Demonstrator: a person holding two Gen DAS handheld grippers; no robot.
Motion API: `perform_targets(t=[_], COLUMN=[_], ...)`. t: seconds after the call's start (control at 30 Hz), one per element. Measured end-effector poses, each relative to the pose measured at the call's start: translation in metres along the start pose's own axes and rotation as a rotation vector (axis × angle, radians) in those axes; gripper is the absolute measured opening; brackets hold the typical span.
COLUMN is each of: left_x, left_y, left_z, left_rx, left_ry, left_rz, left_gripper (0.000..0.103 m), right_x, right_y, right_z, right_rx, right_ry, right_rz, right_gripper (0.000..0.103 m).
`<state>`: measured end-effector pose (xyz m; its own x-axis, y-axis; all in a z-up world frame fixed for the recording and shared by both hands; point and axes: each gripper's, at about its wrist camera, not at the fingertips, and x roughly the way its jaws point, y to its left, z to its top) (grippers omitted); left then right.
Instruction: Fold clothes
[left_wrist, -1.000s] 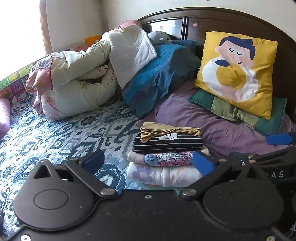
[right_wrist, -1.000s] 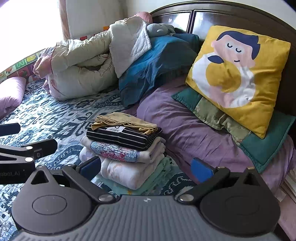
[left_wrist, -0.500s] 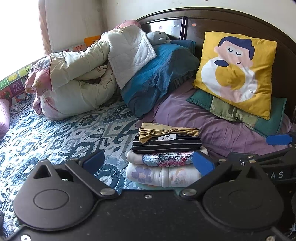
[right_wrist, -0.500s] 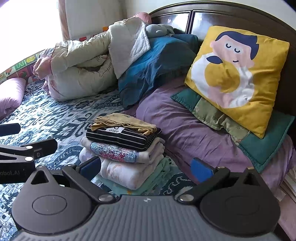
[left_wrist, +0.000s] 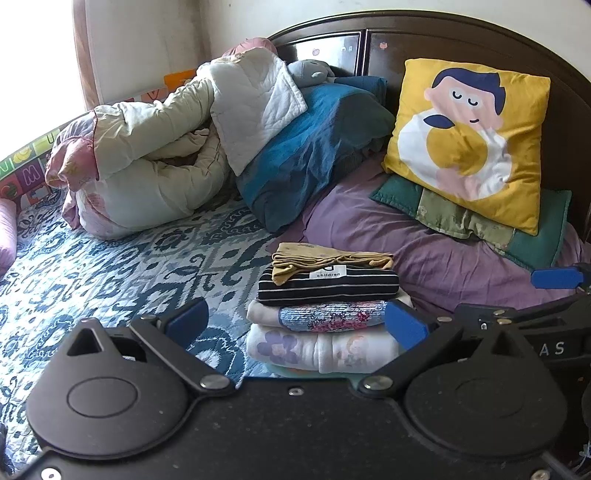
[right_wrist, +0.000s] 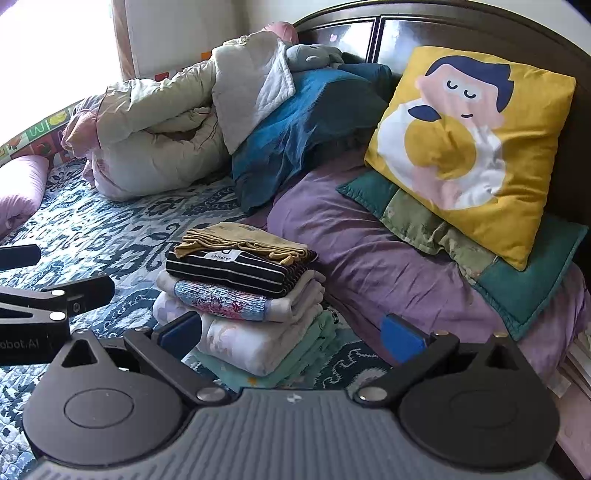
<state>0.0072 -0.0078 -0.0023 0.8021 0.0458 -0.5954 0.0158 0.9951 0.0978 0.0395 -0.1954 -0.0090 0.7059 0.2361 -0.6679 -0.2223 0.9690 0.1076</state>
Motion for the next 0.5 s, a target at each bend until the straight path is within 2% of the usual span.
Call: perform_targets(t=[0.5], left_x=[0.0091], left_y=[0.0014], left_z=[-0.0027], left_rx=[-0.005], left_ry=[0.007], left_rz=[-0.006], left_gripper=[0.103], right_x=[0.0083], right_y=[0.0008], right_z=[-0.0019], right_rx=[0.002], right_ry=[0.005], right_rz=[0.001], right_gripper=[0.103])
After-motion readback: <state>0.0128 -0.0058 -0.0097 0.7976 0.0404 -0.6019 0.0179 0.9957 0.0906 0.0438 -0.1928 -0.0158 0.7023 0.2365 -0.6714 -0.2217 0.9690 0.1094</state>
